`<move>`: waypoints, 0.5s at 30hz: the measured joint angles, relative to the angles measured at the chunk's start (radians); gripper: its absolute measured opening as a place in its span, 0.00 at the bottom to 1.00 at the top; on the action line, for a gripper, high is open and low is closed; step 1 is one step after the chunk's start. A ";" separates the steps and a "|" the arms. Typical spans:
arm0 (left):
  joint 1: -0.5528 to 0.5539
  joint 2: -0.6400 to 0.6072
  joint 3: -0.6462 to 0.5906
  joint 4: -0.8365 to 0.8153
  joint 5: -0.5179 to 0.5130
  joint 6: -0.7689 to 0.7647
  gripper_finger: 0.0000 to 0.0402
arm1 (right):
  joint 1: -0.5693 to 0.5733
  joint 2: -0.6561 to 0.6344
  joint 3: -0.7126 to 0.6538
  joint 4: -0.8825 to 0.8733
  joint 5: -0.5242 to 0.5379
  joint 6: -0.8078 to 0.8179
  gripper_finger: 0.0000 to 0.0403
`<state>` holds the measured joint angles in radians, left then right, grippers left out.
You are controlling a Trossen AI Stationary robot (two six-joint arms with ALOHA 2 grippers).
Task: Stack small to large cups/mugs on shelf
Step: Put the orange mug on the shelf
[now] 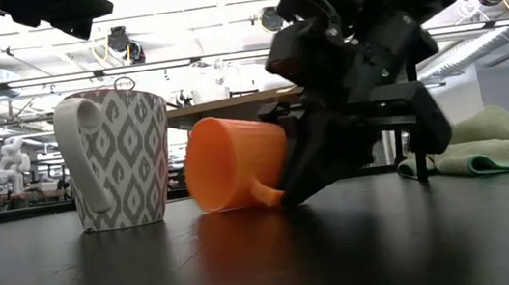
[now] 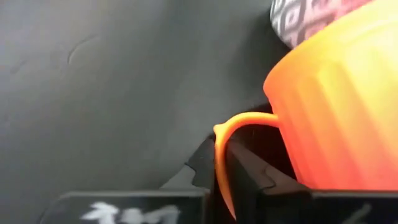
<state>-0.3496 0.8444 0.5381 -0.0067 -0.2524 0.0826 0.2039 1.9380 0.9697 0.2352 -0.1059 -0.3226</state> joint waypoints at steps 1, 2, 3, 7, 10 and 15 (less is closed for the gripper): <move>0.000 0.000 0.000 -0.001 0.001 -0.006 0.11 | 0.001 0.013 0.012 0.000 0.001 -0.007 0.03; 0.000 0.000 0.000 -0.005 0.001 -0.008 0.11 | 0.004 0.021 0.023 -0.003 0.003 -0.014 0.03; 0.000 0.000 0.000 -0.009 0.001 -0.009 0.11 | 0.008 0.025 0.030 -0.007 0.006 -0.014 0.03; -0.001 0.000 0.000 -0.020 0.007 -0.013 0.11 | 0.024 0.015 0.046 -0.020 0.013 -0.008 0.02; -0.002 0.000 0.000 -0.021 0.027 -0.015 0.11 | 0.042 -0.008 0.044 -0.026 0.005 -0.004 0.02; -0.006 0.000 0.000 -0.021 0.040 -0.016 0.11 | 0.076 -0.053 0.044 -0.015 0.038 -0.004 0.01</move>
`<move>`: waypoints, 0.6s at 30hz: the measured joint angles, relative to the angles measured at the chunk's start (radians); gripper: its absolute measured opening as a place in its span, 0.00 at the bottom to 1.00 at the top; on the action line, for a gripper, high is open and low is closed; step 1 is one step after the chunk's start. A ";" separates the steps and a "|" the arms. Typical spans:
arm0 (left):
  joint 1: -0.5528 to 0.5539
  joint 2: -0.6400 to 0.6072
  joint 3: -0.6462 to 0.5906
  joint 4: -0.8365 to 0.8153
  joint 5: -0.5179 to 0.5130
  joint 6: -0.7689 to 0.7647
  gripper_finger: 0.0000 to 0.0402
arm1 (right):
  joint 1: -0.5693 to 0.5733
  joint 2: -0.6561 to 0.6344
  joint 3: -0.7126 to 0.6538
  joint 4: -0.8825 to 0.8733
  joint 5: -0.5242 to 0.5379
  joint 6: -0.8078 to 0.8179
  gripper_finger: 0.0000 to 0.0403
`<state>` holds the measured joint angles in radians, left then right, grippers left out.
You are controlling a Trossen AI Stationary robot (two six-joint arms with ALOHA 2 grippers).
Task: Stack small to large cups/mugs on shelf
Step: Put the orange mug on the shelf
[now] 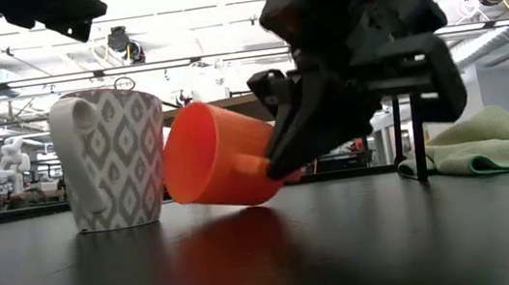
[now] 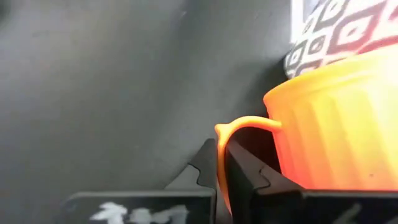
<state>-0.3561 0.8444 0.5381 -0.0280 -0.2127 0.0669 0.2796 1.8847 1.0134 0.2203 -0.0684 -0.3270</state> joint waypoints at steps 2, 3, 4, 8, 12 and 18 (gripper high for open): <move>-0.005 0.000 0.000 0.002 0.000 0.000 0.11 | 0.013 -0.015 -0.001 0.007 0.038 0.001 0.00; -0.006 0.000 0.000 0.001 0.000 0.000 0.11 | 0.017 -0.024 -0.001 0.013 0.050 0.006 0.00; -0.006 0.000 0.000 0.001 0.000 0.000 0.11 | 0.022 -0.034 -0.001 0.017 0.066 0.013 0.00; -0.006 0.000 0.000 0.001 0.003 0.000 0.11 | 0.026 -0.064 -0.001 0.019 0.072 0.029 0.00; -0.006 0.000 0.000 0.002 0.004 -0.002 0.11 | 0.037 -0.095 -0.001 0.024 0.085 0.034 0.00; -0.007 0.000 0.000 0.001 0.004 -0.016 0.11 | 0.043 -0.135 -0.001 0.058 0.124 0.053 0.00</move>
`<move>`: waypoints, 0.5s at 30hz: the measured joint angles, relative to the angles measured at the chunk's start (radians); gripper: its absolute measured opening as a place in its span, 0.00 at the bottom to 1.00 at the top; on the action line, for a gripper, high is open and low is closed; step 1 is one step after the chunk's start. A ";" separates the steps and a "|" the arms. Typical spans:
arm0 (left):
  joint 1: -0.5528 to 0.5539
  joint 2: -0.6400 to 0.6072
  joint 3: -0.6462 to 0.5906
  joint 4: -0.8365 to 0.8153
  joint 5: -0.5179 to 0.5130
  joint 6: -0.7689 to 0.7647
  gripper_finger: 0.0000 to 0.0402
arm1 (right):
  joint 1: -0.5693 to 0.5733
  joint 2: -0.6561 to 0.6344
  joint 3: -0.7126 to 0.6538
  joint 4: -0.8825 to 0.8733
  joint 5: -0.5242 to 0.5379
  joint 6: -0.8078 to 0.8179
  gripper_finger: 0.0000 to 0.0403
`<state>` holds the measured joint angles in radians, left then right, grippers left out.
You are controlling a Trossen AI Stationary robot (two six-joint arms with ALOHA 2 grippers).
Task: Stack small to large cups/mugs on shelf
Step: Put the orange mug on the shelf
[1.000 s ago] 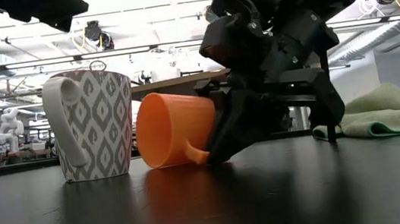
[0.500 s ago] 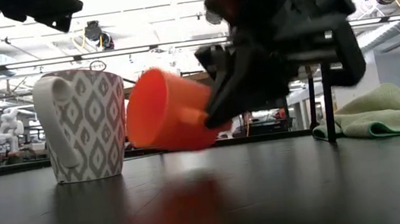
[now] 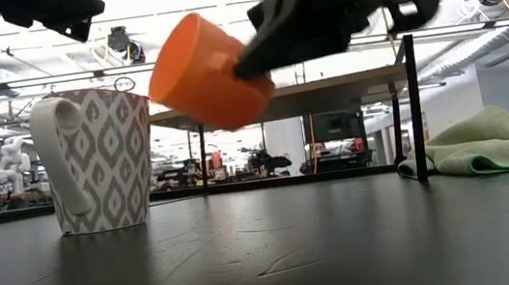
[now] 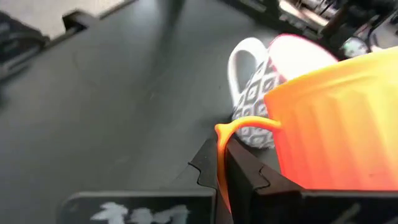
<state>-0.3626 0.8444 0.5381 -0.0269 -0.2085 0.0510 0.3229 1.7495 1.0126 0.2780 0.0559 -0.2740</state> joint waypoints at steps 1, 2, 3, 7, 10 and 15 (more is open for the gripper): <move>0.000 0.000 0.000 0.001 0.000 0.000 0.11 | 0.000 -0.007 0.000 0.003 0.001 0.002 0.00; 0.000 0.000 0.000 0.000 0.000 -0.001 0.11 | 0.000 -0.014 0.000 0.003 0.001 0.011 0.00; 0.000 0.000 0.000 0.000 0.000 -0.002 0.11 | 0.000 -0.022 0.000 0.005 0.002 0.020 0.00; 0.000 0.000 0.000 0.000 0.001 -0.004 0.11 | 0.001 -0.049 0.000 0.018 0.003 0.029 0.00; -0.007 0.000 0.000 0.000 0.001 -0.004 0.11 | 0.001 -0.061 0.000 0.037 0.003 0.030 0.00; -0.021 0.000 0.000 0.000 0.002 0.003 0.11 | 0.000 -0.071 0.000 0.126 0.004 0.031 0.00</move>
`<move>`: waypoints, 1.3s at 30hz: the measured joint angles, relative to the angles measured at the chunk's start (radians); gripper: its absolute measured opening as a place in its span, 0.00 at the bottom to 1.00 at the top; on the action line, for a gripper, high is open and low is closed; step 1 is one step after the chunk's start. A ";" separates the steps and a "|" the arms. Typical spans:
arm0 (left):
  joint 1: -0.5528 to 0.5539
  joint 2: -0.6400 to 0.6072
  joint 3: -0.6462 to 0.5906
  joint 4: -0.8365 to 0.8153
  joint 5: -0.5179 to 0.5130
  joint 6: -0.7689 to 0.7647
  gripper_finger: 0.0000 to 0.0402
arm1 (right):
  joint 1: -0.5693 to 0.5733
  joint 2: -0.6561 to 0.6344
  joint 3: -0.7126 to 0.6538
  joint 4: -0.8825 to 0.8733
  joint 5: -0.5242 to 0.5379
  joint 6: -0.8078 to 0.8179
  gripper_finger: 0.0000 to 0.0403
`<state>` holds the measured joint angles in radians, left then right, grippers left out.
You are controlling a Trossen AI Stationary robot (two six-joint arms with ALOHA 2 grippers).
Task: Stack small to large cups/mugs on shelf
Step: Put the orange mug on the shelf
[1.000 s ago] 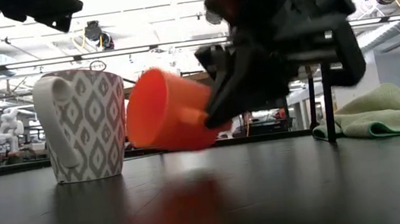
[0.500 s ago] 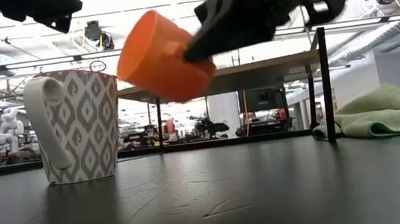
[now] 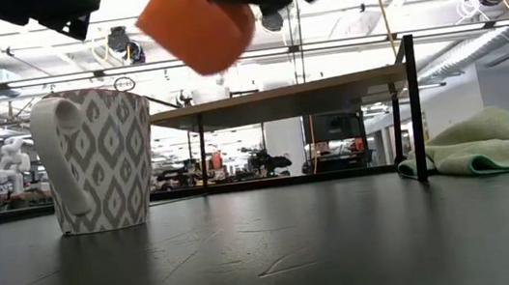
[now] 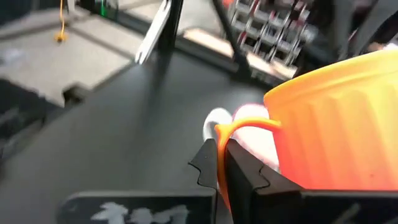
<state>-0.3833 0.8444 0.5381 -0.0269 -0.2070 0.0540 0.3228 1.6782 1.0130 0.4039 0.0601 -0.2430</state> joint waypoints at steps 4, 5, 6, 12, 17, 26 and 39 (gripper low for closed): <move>-0.006 0.000 0.000 0.000 0.000 0.001 0.11 | -0.006 -0.023 0.000 0.079 -0.001 0.007 0.00; -0.006 0.000 0.000 0.000 0.000 0.000 0.11 | -0.008 -0.033 0.000 0.091 -0.001 0.012 0.00; -0.006 0.000 0.000 0.000 0.000 0.000 0.11 | -0.012 -0.042 -0.005 0.120 0.000 0.018 0.00; -0.006 0.000 0.000 -0.008 0.000 0.002 0.11 | -0.056 -0.115 -0.109 0.351 -0.001 0.104 0.00; -0.006 0.000 0.000 -0.020 0.000 0.006 0.11 | -0.112 -0.162 -0.224 0.477 0.005 0.172 0.00; -0.006 0.000 0.000 -0.030 -0.001 0.020 0.11 | -0.158 -0.167 -0.331 0.685 0.027 0.194 0.00; -0.005 0.000 0.000 -0.032 -0.001 0.019 0.11 | -0.136 -0.167 -0.331 0.728 0.184 0.199 0.00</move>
<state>-0.3886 0.8444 0.5377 -0.0589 -0.2077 0.0734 0.1864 1.5112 0.6823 1.1316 0.2437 -0.0441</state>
